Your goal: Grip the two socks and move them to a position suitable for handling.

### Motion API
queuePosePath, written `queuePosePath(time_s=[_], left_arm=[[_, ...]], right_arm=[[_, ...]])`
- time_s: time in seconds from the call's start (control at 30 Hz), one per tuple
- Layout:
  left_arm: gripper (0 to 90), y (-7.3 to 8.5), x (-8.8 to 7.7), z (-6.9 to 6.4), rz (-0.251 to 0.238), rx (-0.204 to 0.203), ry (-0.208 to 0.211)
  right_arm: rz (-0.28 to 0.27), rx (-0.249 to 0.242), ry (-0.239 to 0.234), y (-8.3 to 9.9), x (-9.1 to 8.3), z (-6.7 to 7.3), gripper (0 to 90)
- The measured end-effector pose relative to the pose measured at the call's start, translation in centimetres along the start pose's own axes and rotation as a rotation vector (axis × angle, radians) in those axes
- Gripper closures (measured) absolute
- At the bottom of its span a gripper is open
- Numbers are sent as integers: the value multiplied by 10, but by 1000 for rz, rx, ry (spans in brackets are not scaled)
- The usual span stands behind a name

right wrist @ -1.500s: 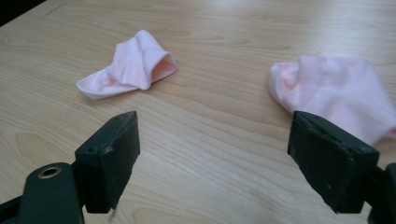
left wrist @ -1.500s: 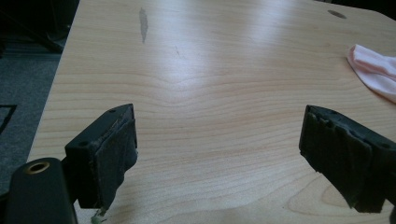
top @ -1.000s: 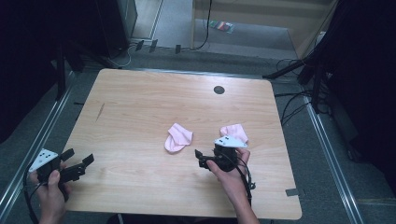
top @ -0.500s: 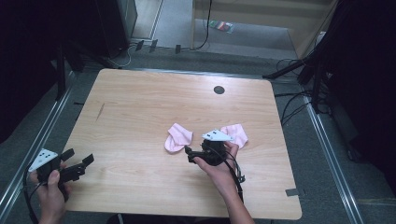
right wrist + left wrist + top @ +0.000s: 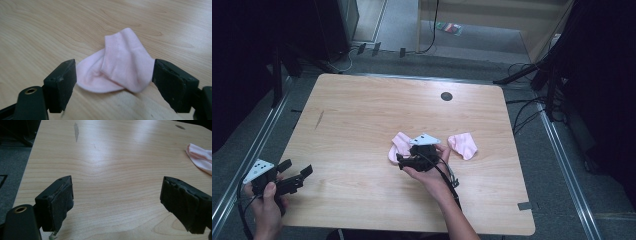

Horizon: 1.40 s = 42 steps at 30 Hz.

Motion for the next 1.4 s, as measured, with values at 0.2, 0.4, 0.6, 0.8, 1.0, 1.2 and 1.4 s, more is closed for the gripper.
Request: queuePosePath(time_s=[0.2,0.4,0.6,0.8,1.0,1.2,1.4], left_arm=[[120,0,0,0,2,-6,2],[120,0,0,1,1,-16,9],[120,0,0,1,1,-15,7],[120,0,-1,0,-15,-8,-12],[119,-2,-1,-1,-4,15,-39],[120,-8,-4,-5,-16,16,-44],[120,-16,-3,-35,-28,61,-2]], right_arm=[[30,-11,29,-4,37,1,239],[47,-13,59,0,51,0,315],[24,-53,88,5,54,4,477],[6,-39,93,4,52,-3,811],[-66,-20,115,-7,21,-1,816],[-118,10,95,-13,-13,5,815],[-135,60,91,-5,-47,6,814]])
Point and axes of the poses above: each handheld gripper's, and its own axes: x roughly forward along the jaws, y roughly out of its underside, z roughly to its left, the point moved 4 cm from there along x, roughly forward along the jaws, and after that the axes turned 1 degree about -x, right-handed, at the moved point
